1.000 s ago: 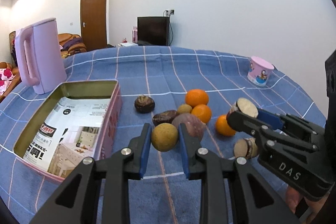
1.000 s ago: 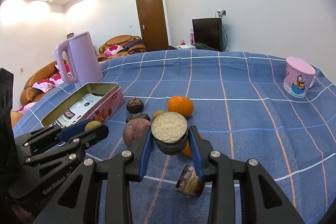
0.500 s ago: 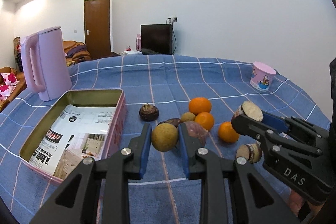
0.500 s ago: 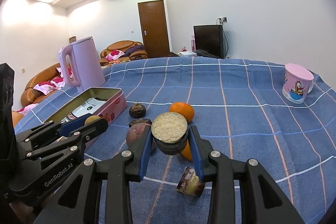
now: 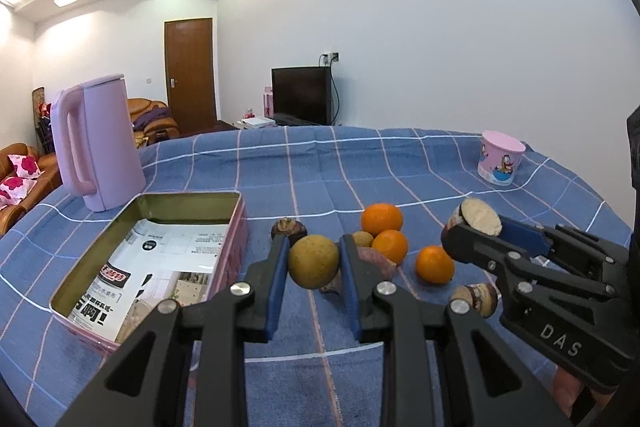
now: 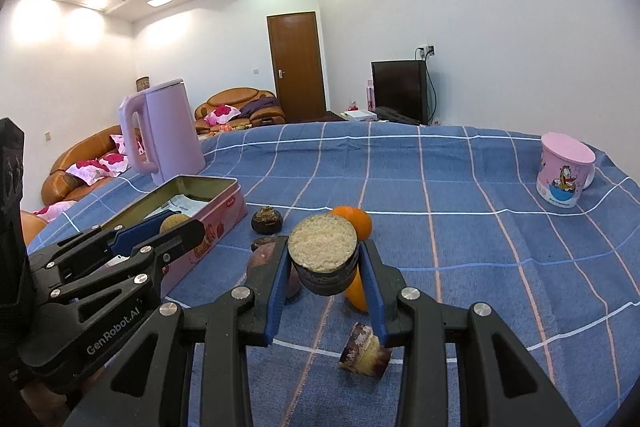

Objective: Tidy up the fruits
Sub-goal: 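Lift the taro slice with the right tool while the left tool lifts the lime, then carry the taro slice and lime over the pink tin and open both tools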

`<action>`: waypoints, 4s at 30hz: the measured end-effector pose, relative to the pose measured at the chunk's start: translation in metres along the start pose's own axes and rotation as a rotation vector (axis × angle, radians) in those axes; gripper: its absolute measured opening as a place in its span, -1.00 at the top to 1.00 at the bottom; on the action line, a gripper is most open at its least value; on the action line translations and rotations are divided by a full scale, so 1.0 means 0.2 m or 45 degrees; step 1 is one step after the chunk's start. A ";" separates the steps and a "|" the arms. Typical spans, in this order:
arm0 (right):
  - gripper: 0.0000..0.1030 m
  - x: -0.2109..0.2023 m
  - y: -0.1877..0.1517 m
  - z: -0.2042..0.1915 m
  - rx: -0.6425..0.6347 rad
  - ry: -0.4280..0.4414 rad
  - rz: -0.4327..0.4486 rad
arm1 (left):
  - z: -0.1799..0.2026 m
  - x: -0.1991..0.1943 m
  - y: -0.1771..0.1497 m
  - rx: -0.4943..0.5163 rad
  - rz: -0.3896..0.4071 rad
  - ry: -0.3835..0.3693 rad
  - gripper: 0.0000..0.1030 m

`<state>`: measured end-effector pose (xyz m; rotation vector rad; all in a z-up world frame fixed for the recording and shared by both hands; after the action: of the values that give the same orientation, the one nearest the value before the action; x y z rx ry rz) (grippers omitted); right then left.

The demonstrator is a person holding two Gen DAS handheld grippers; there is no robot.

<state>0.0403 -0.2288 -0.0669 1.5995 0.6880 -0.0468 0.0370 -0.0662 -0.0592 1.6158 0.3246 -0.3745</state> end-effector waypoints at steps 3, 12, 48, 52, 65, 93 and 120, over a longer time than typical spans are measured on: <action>0.29 -0.01 0.00 0.00 -0.006 0.000 0.009 | 0.00 -0.01 0.00 -0.004 0.008 0.004 0.47; 0.29 -0.03 0.00 -0.02 -0.026 -0.003 0.045 | -0.02 -0.03 0.00 -0.015 0.042 0.022 0.47; 0.29 0.04 0.02 -0.14 -0.110 0.014 0.021 | -0.22 0.03 -0.01 -0.069 -0.024 0.148 0.47; 0.29 0.07 0.03 -0.17 -0.117 0.029 0.013 | -0.25 0.04 -0.01 -0.072 -0.030 0.161 0.47; 0.29 0.18 0.10 -0.30 -0.169 0.110 -0.019 | -0.39 0.12 0.00 -0.100 -0.097 0.233 0.47; 0.28 0.60 0.21 -0.60 -0.251 0.278 -0.153 | -0.77 0.36 0.05 -0.129 -0.232 0.406 0.47; 0.26 0.80 0.14 -0.65 -0.245 0.314 -0.339 | -0.77 0.42 0.01 -0.093 -0.341 0.380 0.34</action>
<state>0.1361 -0.0467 -0.0876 1.3329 1.0630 0.0213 0.1211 0.0853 -0.0846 1.5596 0.7784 -0.3186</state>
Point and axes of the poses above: each gripper's, at about its wrist camera, not at the fingertips, and x roughly the way its jaws point, z to its right, y to its top, the point moved 1 cm from there along x, roughly the way its jaws point, and after that the axes turned 11 degrees about y, right-handed, at the moved point
